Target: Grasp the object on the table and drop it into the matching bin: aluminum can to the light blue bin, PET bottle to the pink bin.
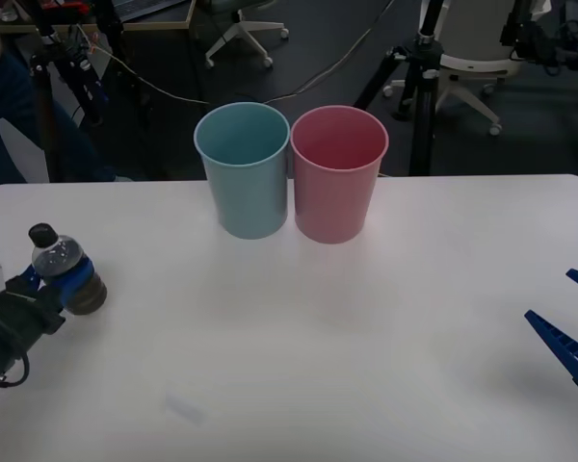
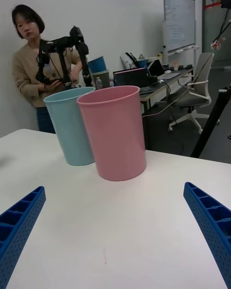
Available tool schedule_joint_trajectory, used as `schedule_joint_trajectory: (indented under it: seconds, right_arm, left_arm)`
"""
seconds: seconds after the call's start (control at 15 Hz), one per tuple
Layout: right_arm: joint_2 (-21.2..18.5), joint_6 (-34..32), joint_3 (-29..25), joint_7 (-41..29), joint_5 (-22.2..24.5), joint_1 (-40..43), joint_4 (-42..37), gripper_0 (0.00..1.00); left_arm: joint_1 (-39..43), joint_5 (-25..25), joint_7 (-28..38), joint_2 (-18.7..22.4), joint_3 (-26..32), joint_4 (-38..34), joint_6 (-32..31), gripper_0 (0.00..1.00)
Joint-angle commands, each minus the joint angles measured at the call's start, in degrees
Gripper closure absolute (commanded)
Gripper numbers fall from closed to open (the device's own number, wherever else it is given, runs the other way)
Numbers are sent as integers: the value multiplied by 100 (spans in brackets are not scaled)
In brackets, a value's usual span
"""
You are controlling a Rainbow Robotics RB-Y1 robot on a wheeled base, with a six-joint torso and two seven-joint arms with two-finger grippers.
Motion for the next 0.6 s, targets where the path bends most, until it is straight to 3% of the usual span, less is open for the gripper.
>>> schedule_joint_trajectory:
  seconds: [0.07,0.6]
  right_arm:
    - [0,0,0,0,0,0,0,0]
    - [0,0,0,0,0,0,0,0]
  left_arm:
    - [417,-332,482,90,0,-694,-330,100]
    - [1181,-570,649,670,0,-2329,-629,100]
